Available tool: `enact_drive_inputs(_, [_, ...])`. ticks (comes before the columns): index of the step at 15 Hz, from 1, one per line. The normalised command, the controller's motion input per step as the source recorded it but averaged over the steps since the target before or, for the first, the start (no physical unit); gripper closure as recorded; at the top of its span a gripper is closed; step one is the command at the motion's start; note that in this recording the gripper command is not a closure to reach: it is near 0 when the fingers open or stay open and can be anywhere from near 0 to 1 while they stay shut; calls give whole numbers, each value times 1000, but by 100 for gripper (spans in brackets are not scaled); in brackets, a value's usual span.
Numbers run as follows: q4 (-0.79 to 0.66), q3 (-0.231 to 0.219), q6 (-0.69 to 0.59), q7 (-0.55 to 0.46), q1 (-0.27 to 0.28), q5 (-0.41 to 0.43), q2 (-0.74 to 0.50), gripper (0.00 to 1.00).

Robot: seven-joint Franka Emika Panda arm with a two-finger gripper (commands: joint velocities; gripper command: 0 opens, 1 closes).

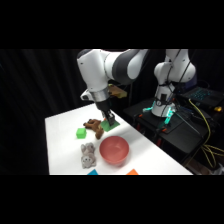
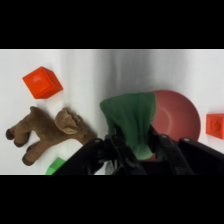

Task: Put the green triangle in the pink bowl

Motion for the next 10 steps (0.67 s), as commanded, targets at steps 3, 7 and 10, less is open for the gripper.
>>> enact_drive_inputs(3, [312,12,-212,7,118,-63,196,100])
enact_drive_inputs(7, [335,15,-214,5,97,-75,215,100])
enact_drive_inputs(10, [398,15,-230,-42,65,-77,260,100])
